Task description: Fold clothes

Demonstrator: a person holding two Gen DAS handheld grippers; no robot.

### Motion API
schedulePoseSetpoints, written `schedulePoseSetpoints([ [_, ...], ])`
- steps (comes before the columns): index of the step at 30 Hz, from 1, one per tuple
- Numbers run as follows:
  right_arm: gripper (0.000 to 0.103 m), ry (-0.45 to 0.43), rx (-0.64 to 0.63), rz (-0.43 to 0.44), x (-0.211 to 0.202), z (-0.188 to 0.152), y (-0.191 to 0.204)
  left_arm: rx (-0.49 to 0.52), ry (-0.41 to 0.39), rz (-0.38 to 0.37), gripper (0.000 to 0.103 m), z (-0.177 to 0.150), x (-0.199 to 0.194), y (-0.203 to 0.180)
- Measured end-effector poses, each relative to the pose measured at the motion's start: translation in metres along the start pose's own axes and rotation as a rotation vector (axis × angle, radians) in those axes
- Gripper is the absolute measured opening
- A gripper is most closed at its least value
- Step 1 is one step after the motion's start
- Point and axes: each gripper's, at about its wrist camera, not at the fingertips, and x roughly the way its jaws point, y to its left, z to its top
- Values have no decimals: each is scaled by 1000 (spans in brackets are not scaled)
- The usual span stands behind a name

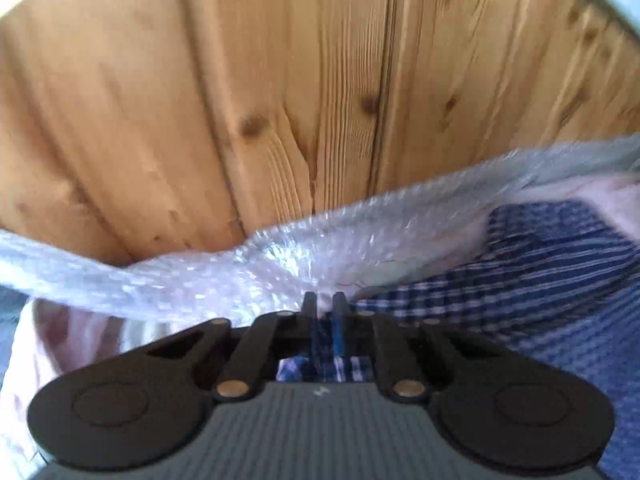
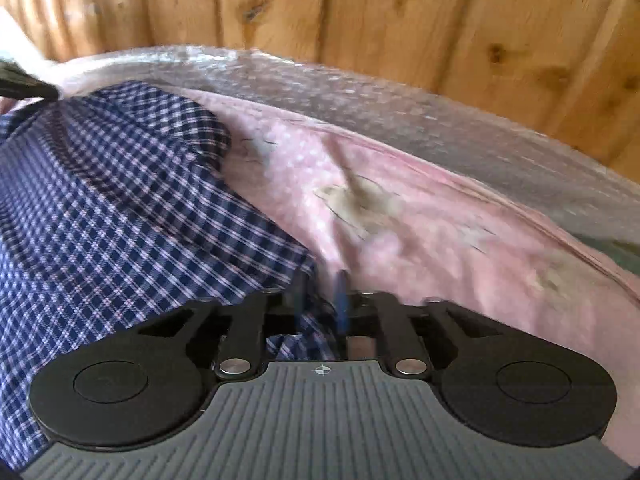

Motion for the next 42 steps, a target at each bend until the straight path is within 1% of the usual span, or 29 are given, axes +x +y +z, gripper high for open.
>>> schedulePoseSetpoints([
  [1,39,-40,26,-14,-20,-6,1,2,-13,-46,21,-6,-17,2],
  [3,40,-116,76,-37,-58,-18,3,28,10,-165,23,-27,-42,0],
  [5,39,-127,77,52,-84,-39,24,80,81,-194,23,-55,-50,-3],
  [6,35,-80,47,86,-82,-53,37,108,125,-156,23,-72,-46,-3],
  [8,29,15,-10,149,-78,-82,60,124,191,-64,17,-102,-38,6],
  [9,30,74,-15,129,-73,-100,61,88,178,-48,15,-110,-40,16],
  [11,28,85,23,64,-89,-115,55,10,195,16,14,-113,-47,33],
  [12,26,90,42,31,-97,-122,51,-15,182,37,11,-112,-57,37],
  [13,33,95,61,-2,-105,-129,48,-35,165,34,13,-113,-67,39],
  [15,30,102,98,-63,-121,-143,43,-30,150,-79,17,-124,-87,30],
  [17,30,38,105,-19,-146,-133,66,30,189,-180,20,-144,-95,8],
  [18,29,22,78,30,-151,-130,88,83,231,-191,20,-158,-94,-1],
  [19,30,9,51,79,-157,-128,110,121,260,-192,19,-172,-93,-7],
  [20,30,29,23,130,-156,-134,129,126,263,-172,18,-185,-95,-4],
  [22,31,112,-12,144,-153,-163,140,115,272,-130,15,-210,-101,6],
  [23,31,151,-26,150,-153,-178,146,67,285,-103,11,-217,-106,18],
  [24,32,161,-9,141,-165,-192,140,61,293,-69,5,-224,-112,24],
  [26,32,197,7,107,-187,-215,129,51,303,-20,7,-238,-123,33],
  [28,33,250,-2,63,-207,-229,126,50,279,-69,10,-248,-135,18],
  [29,34,239,-6,44,-219,-229,131,49,267,-94,13,-253,-140,11],
  [30,31,226,-10,28,-231,-229,136,49,255,-119,20,-258,-146,3],
  [32,31,158,-12,70,-252,-231,156,54,248,-152,23,-271,-152,-12],
  [33,31,131,-14,91,-262,-233,166,70,285,-130,23,-286,-145,-18],
  [34,31,176,-24,115,-262,-248,175,83,297,-114,23,-299,-143,-18],
  [35,31,217,-34,138,-262,-262,183,89,277,-105,23,-310,-148,-15],
  [37,33,198,-37,140,-283,-300,182,68,282,-97,23,-329,-158,-4],
  [39,33,248,-35,98,-305,-325,172,91,314,-83,24,-351,-187,-2],
  [40,36,273,-40,73,-317,-337,169,115,330,-71,24,-358,-191,0],
  [42,37,321,-32,47,-325,-348,185,128,362,-46,21,-364,-201,6],
])
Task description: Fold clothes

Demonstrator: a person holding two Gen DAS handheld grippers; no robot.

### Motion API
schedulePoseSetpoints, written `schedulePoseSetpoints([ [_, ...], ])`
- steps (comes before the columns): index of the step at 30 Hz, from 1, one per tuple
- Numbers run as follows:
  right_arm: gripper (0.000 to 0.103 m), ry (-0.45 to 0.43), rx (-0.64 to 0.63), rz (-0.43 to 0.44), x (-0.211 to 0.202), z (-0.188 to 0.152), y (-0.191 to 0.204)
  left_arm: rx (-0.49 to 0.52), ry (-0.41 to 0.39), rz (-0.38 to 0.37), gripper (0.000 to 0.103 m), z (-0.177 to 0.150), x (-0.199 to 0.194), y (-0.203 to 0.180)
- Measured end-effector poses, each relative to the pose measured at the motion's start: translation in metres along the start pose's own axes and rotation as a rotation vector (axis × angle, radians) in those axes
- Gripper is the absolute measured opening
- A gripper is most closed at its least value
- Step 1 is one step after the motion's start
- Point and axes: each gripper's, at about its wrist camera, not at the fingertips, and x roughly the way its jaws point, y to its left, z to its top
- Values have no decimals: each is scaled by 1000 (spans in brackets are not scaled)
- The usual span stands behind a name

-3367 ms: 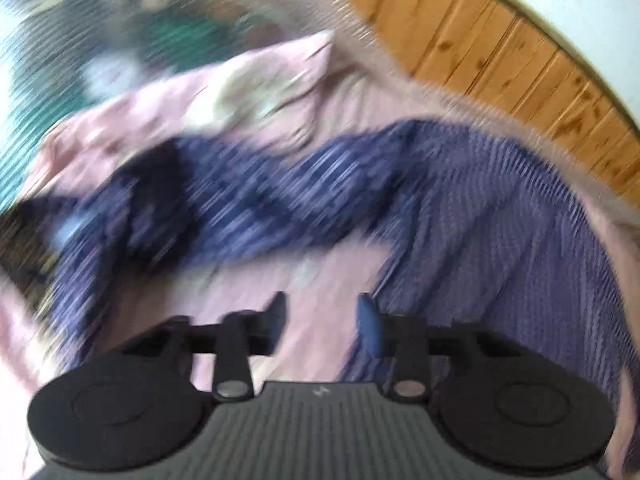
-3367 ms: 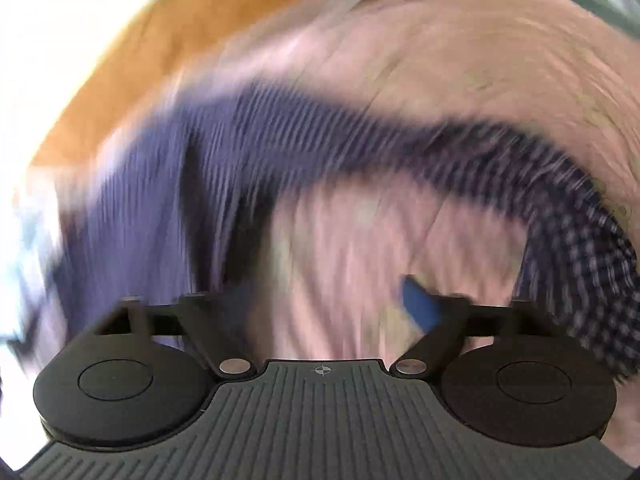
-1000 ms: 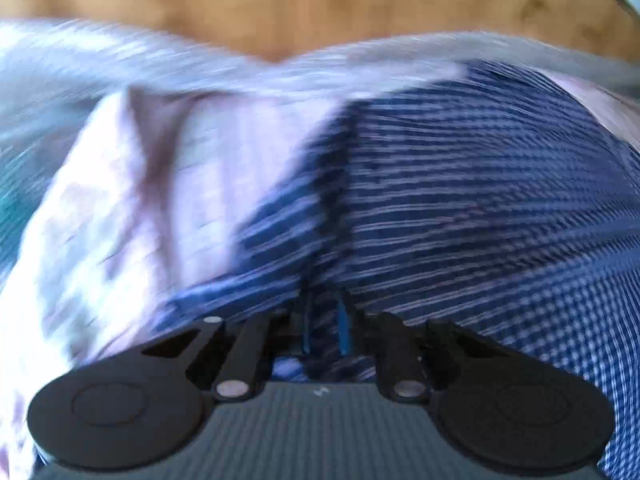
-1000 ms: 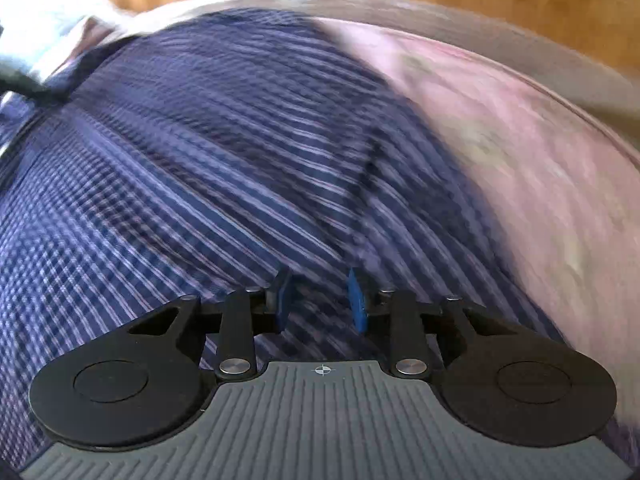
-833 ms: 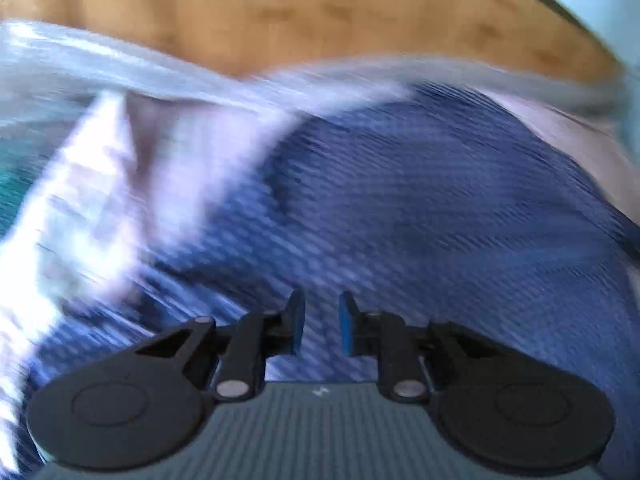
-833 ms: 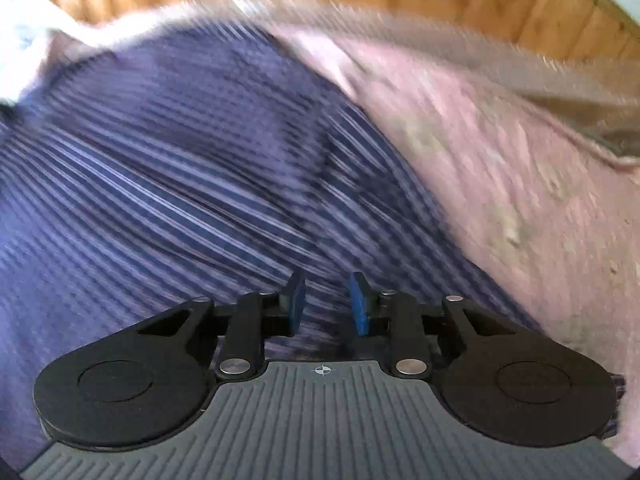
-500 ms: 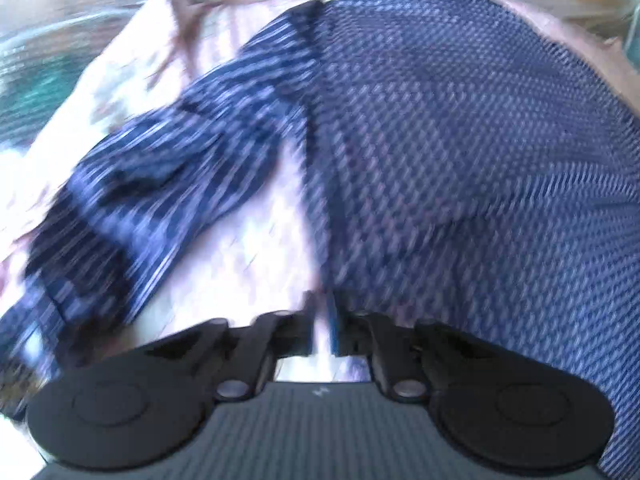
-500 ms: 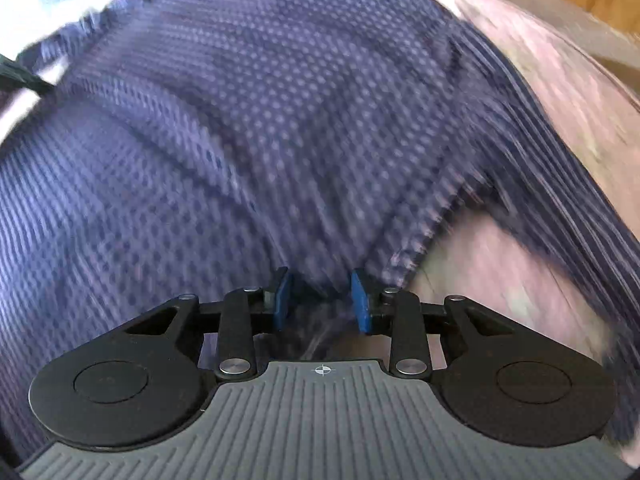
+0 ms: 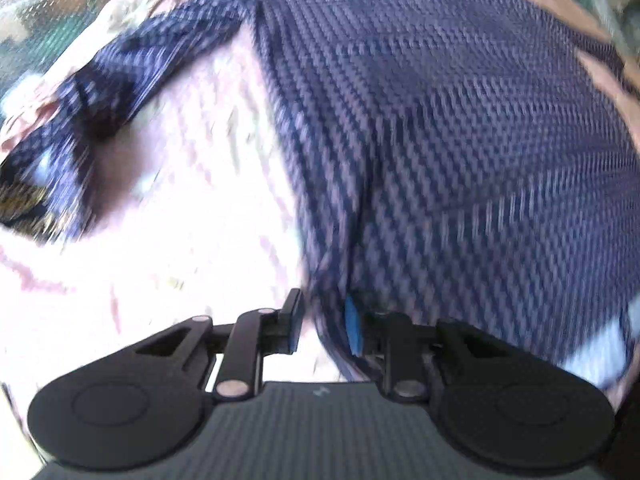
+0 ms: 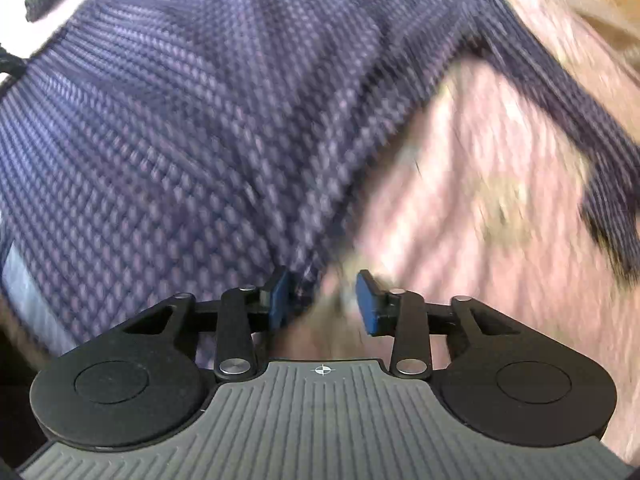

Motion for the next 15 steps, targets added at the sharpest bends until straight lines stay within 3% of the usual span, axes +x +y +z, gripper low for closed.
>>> schedulePoseSetpoints([
  [2,35,9,-50,-95,-19,-1,11,-17,-70,-26,19,-2,-22,-1],
  [3,33,-53,-92,-92,-35,2,27,-1,-121,-55,23,-2,-34,-8],
  [4,34,-114,-134,-86,-51,6,42,36,-152,-66,30,-2,-41,-17],
  [6,49,-195,-243,-11,-70,9,87,143,-168,-76,43,-7,-40,-37],
  [7,52,-228,-307,27,-76,7,110,189,-151,-87,45,-13,-33,-45],
  [9,52,-228,-410,125,-71,-8,144,241,-71,-67,42,-33,-14,-51],
  [11,46,-172,-443,152,-58,-31,160,195,-49,-2,44,-51,-2,-32],
  [12,39,-129,-421,120,-50,-42,156,150,-50,15,44,-58,-2,-20],
  [14,37,-114,-278,124,-56,-61,128,74,-43,31,38,-63,-9,-2],
  [15,35,-100,-264,88,-61,-73,120,96,-66,30,36,-62,-16,-5],
])
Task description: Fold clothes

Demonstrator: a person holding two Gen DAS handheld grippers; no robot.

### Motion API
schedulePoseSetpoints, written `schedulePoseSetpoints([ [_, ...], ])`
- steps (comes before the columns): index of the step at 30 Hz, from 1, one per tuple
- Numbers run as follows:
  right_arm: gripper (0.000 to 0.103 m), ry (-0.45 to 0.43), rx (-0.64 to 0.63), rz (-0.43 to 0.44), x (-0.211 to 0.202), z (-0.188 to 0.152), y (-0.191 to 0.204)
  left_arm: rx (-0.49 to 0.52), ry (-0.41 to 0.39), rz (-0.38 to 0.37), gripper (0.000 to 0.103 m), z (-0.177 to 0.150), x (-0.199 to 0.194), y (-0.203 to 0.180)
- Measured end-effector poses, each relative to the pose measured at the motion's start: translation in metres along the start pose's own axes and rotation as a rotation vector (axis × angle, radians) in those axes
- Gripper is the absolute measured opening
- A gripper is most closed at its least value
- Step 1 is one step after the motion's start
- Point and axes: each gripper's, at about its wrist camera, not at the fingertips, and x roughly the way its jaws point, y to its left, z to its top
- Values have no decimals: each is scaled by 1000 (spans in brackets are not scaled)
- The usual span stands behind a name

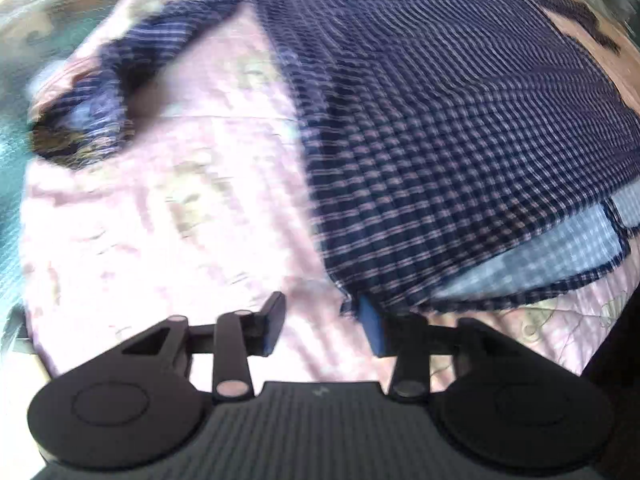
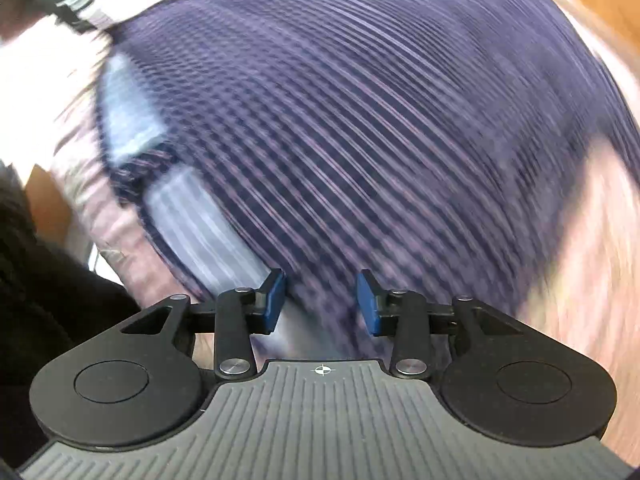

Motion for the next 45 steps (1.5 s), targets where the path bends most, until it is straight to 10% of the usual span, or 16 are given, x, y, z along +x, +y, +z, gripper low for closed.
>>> schedulePoseSetpoints([
  [5,39,-49,-24,-85,-37,-20,9,203,-93,-21,49,23,-5,-33],
  [7,57,-103,-131,-82,-36,-10,31,300,-80,-13,50,22,4,-55],
  [10,39,-62,-170,-58,-14,10,41,317,-63,-36,39,23,22,-57],
  [12,9,-44,-135,-20,-14,11,35,244,-36,-96,1,26,28,-45],
  [13,1,-29,-132,-12,-19,5,33,208,-31,-128,0,26,27,-38],
  [22,0,58,-22,112,-46,1,11,-53,-97,-283,8,44,9,3],
  [26,16,-99,118,106,-76,35,-36,-189,-223,-273,25,78,-5,12],
  [32,29,-31,236,-70,-19,50,-96,-249,-56,-192,24,84,42,8],
  [41,24,151,61,211,-50,13,-130,-316,106,-117,24,85,26,3],
  [45,33,-82,154,-32,-38,87,-256,-345,179,-58,24,108,32,0],
])
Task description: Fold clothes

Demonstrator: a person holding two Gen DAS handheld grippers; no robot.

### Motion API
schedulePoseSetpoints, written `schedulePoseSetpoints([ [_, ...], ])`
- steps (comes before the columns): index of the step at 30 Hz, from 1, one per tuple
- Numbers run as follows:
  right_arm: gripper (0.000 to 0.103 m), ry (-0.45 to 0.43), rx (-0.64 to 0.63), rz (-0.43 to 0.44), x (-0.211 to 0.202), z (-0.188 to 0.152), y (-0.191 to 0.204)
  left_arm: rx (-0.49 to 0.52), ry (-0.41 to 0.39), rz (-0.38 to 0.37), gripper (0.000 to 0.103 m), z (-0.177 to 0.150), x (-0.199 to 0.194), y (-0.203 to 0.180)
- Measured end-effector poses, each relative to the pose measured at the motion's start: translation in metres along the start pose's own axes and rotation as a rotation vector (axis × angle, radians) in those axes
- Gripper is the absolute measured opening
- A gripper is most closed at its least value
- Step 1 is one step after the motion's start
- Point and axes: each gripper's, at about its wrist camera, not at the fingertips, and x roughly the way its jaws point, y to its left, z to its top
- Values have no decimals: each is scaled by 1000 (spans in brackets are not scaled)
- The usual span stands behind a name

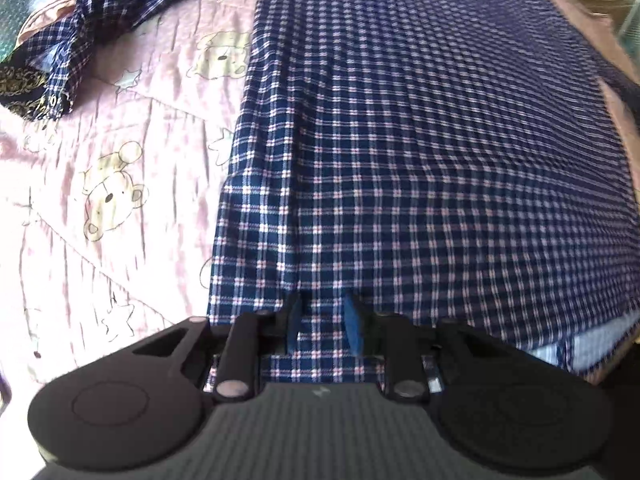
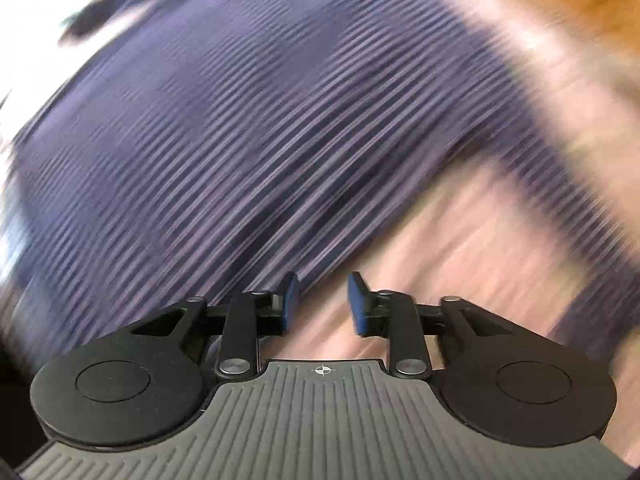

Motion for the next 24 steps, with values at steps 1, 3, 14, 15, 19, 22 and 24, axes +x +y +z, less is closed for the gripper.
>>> schedulePoseSetpoints([
  [1,33,-57,21,-50,9,24,-26,2,8,15,25,2,0,-2],
  [3,33,-135,43,-123,34,66,-68,-7,15,33,25,4,0,-4],
  [14,45,-31,298,-241,80,54,-173,-179,-210,62,51,35,-57,47],
  [15,45,-23,324,-259,70,51,-174,-222,-271,98,67,46,-64,66],
  [19,49,-95,346,-253,32,81,-119,-524,-395,186,79,92,-62,163],
  [22,62,-126,220,-154,28,129,-46,-738,-392,168,78,114,-39,235],
  [24,69,-140,130,-78,34,161,12,-799,-391,129,73,122,-25,262],
])
